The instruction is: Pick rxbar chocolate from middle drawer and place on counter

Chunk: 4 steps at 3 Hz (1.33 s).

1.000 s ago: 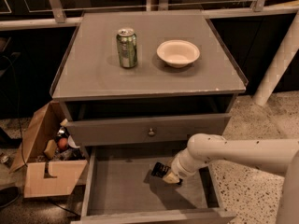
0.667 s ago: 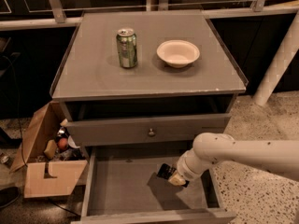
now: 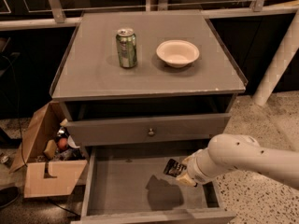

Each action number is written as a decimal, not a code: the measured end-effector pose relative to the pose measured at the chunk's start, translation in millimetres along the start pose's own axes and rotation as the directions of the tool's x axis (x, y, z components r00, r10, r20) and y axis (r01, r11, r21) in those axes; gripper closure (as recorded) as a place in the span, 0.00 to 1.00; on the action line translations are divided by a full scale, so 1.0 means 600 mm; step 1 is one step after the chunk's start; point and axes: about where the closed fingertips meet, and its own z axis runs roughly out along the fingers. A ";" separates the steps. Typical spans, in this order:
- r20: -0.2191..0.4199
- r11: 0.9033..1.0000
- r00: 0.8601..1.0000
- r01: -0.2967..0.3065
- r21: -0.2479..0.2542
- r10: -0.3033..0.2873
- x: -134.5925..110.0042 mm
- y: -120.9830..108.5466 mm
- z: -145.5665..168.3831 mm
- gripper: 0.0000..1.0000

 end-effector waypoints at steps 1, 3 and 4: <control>-0.001 1.000 1.000 0.001 0.003 -0.001 0.000 -0.001 -0.003 1.00; 0.002 0.997 0.998 -0.066 0.049 0.066 -0.015 -0.025 -0.117 1.00; 0.024 0.991 0.998 -0.065 0.121 0.062 -0.028 -0.035 -0.201 1.00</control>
Offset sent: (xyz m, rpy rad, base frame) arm 0.0150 -0.0233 0.0635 -0.0054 0.0101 -0.0934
